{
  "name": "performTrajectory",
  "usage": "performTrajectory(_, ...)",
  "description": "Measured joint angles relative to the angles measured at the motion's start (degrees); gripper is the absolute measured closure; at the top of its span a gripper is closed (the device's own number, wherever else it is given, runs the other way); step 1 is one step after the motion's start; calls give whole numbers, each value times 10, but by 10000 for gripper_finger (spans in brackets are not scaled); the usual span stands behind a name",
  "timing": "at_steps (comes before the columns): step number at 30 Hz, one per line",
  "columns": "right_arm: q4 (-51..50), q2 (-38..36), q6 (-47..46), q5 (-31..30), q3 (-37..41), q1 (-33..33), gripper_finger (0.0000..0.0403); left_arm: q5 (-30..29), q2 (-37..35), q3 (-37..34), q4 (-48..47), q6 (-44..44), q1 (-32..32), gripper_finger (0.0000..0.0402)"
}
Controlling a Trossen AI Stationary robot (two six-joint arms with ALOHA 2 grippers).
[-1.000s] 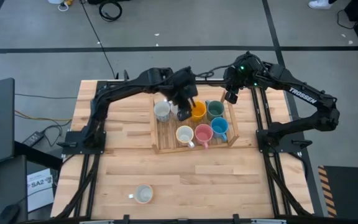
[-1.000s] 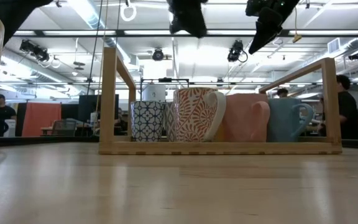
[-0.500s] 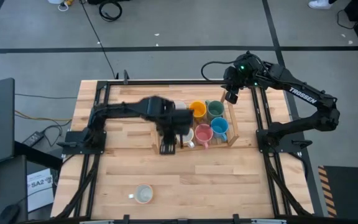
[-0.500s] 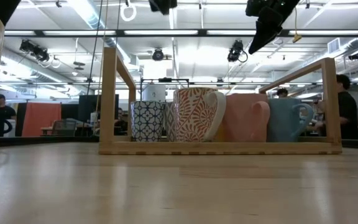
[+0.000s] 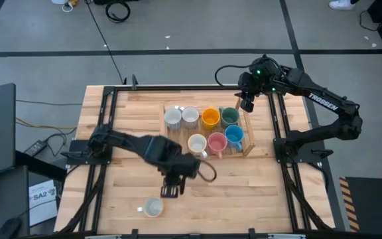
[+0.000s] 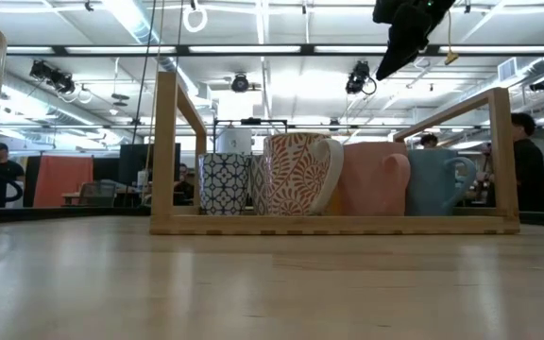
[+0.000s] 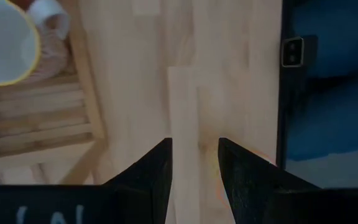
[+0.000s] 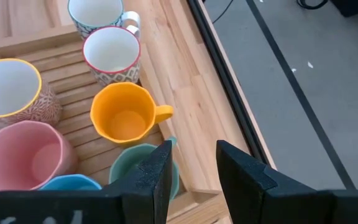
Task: Place coffee mugs
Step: Put the yellow cup on the shelf aligned with the blue cup
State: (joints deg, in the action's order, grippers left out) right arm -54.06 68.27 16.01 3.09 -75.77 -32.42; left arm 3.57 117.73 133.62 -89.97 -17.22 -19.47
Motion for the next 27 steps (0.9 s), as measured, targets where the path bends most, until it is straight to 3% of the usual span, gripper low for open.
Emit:
performTrajectory(16, 0, 0, 0, 0, 0, 0, 271, -23, 8, 0, 11, -7, -107, 267)
performTrajectory(27, -1, 0, 0, 1, 0, 0, 271, -79, 51, 0, 0, 143, -152, 267)
